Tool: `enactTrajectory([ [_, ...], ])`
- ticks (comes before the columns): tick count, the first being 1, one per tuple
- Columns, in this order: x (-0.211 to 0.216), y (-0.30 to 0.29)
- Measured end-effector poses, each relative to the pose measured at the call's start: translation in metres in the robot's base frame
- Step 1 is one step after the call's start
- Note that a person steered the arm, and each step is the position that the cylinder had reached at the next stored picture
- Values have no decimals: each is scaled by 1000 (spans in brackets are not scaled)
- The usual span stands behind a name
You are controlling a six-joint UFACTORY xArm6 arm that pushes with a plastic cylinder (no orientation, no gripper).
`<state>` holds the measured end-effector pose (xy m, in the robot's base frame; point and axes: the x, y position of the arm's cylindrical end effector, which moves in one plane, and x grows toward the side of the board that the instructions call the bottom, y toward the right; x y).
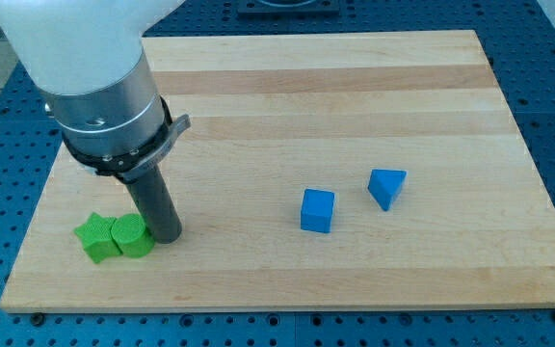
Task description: Push the blue cube to the right of the green circle
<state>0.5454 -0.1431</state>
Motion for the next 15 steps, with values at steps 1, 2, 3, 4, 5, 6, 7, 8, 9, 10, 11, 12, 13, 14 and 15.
enactTrajectory([
  [1,0,-23],
  [2,1,-17],
  [3,19,46],
  [4,36,111],
  [5,30,192],
  [6,3,232],
  [7,-18,196],
  [8,-33,169],
  [9,-41,142],
  [10,-30,128],
  [11,-26,106],
  [12,-26,62],
  [13,-26,15],
  [14,-26,-9],
  [15,-26,-6],
])
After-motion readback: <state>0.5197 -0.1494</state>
